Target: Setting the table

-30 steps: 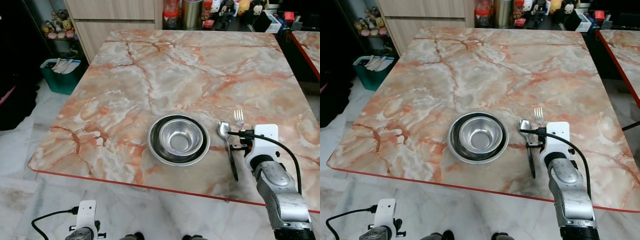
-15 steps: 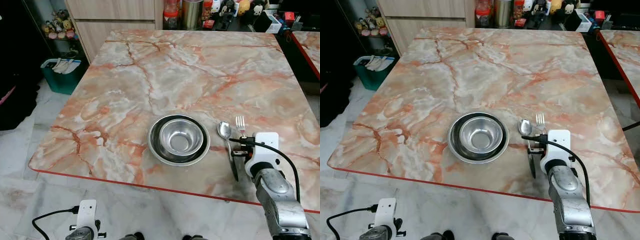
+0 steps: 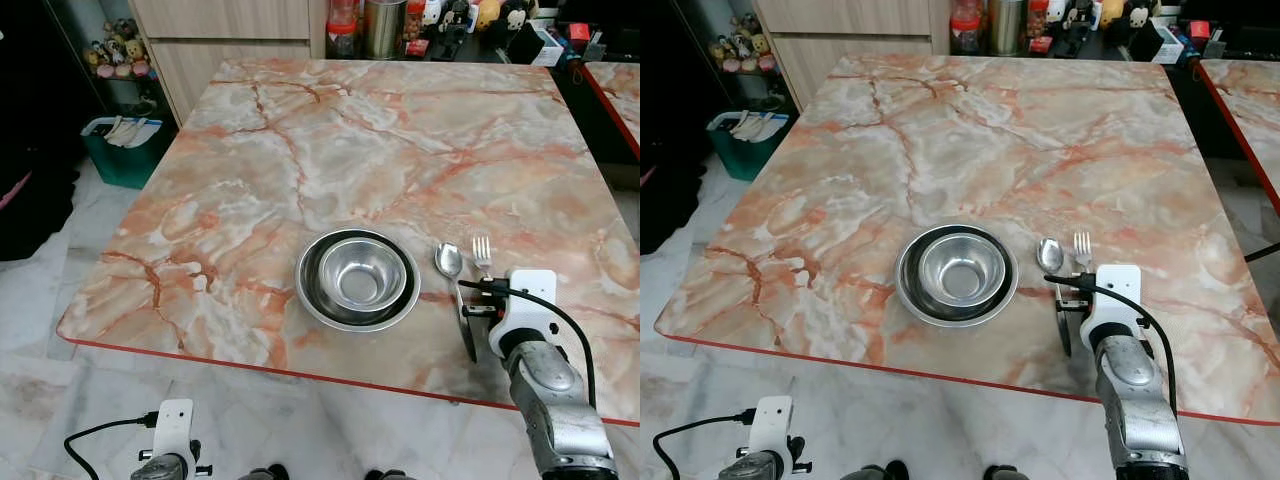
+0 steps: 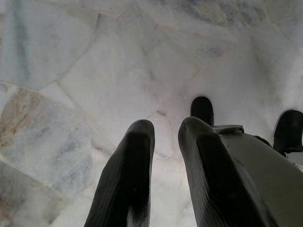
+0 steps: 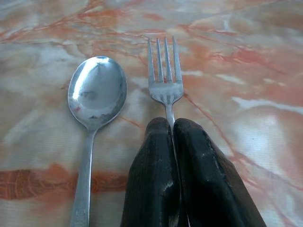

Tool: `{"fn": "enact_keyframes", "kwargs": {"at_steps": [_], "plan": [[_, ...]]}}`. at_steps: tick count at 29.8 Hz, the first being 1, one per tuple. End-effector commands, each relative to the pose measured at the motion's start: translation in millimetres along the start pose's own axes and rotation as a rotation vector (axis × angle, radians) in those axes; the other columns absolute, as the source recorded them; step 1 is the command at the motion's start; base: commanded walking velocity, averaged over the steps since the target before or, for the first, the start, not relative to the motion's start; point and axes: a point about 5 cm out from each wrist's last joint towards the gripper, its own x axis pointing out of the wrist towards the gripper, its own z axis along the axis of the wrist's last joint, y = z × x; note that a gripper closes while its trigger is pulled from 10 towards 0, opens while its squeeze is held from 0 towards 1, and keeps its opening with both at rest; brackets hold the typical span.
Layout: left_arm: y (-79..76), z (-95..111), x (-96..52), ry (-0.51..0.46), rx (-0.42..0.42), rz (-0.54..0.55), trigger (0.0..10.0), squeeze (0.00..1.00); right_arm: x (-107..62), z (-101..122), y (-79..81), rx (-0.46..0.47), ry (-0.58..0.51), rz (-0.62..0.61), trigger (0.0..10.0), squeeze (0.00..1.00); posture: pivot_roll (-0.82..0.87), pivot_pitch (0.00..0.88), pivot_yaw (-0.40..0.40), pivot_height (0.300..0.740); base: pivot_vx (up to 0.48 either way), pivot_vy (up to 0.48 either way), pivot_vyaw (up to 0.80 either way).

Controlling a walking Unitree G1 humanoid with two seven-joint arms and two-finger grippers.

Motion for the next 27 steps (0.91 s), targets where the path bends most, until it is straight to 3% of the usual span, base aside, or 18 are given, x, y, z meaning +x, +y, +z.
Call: {"fn": "enact_keyframes", "kwargs": {"at_steps": [1,6,8,10,12,19,20,21,23,24,27], "plan": [[4.6,-8.1,-1.2,0.032,0.009,0.011,10.0,0.0,0.1,-3.8,0.2,0.011,0.011,-0.005,10.0,0.0,0.0,0.17,0.048,0.74,0.0,0.0,0.0],[4.6,-8.0,-1.2,0.032,0.01,0.01,10.0,0.0,0.8,-4.0,0.9,0.013,0.01,-0.003,10.0,0.0,0.0,0.171,0.048,0.74,0.0,0.0,0.0],[4.6,-8.0,-1.2,0.032,0.01,0.01,10.0,0.0,1.1,-4.0,1.2,0.015,0.008,-0.002,10.0,0.13,0.0,0.171,0.048,0.74,0.0,0.0,0.0],[4.7,-8.1,-1.2,0.032,0.009,0.01,10.0,0.0,0.9,-4.2,1.5,0.015,0.008,-0.001,10.0,0.15,0.0,0.172,0.05,0.74,0.0,0.0,0.0],[4.8,-8.1,-1.2,0.032,0.01,0.01,10.0,0.0,1.1,-4.3,1.8,0.016,0.008,-0.001,10.0,0.27,0.0,0.173,0.051,0.74,0.0,0.0,0.0],[5.0,-7.9,-1.2,0.031,0.011,0.01,10.0,0.0,1.0,-5.0,2.7,0.014,0.01,-0.001,10.0,0.28,0.0,0.173,0.051,0.74,0.0,0.0,0.0],[5.0,-7.9,-1.2,0.031,0.011,0.009,10.0,0.0,1.0,-4.9,2.7,0.016,0.008,-0.002,10.0,0.42,0.0,0.173,0.051,0.74,0.0,0.0,0.0],[5.1,-7.9,-1.2,0.031,0.011,0.009,10.0,0.0,1.1,-4.5,2.8,0.017,0.006,-0.002,10.0,0.65,0.0,0.173,0.052,0.74,0.0,0.0,0.0],[5.1,-7.8,-1.2,0.031,0.011,0.009,10.0,0.0,1.2,-4.3,2.9,0.017,0.005,-0.002,10.0,0.65,0.0,0.173,0.052,0.74,0.0,0.0,0.0],[5.1,-7.8,-1.2,0.031,0.011,0.008,10.0,0.0,1.2,-4.1,2.9,0.017,0.004,-0.002,10.0,0.97,0.0,0.173,0.052,0.74,0.0,0.0,0.0],[5.1,-7.7,-1.2,0.03,0.011,0.007,10.0,0.0,1.2,-3.9,3.1,0.017,0.002,-0.001,10.0,1.0,0.0,0.173,0.052,0.74,0.0,0.0,0.0]]}}
